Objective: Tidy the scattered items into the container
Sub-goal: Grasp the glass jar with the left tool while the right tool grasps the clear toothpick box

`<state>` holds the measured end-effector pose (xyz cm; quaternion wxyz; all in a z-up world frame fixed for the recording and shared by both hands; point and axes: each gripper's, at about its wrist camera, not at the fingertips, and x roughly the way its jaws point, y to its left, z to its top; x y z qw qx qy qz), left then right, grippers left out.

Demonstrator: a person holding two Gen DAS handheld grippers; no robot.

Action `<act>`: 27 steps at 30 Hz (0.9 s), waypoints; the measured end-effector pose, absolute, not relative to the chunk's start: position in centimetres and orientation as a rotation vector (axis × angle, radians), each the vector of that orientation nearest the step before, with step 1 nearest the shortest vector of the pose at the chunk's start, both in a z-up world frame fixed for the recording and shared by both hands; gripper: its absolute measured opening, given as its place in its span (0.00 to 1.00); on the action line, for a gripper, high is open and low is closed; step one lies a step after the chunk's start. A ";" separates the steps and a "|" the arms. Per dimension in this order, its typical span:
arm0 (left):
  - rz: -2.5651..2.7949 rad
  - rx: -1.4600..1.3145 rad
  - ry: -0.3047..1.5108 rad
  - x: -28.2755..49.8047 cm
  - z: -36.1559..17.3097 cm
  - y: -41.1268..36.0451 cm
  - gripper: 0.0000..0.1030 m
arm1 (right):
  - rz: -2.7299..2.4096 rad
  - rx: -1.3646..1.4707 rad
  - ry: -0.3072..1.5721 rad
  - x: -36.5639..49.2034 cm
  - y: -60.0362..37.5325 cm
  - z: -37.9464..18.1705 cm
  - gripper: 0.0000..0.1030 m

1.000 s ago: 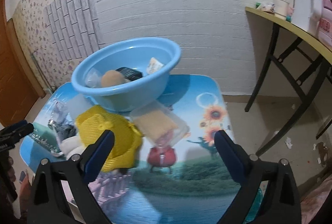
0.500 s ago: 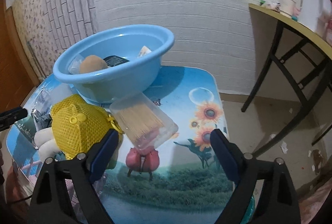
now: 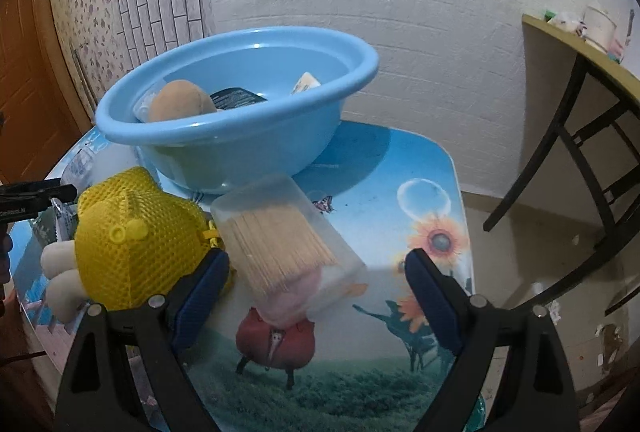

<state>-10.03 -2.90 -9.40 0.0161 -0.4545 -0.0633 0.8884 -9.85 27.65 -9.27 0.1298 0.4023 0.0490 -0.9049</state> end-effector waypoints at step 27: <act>2.744 -1.390 -0.099 -7.4 -9.3 -2.8 0.39 | -2.613 1.249 0.014 -6.7 27.7 -9.4 0.61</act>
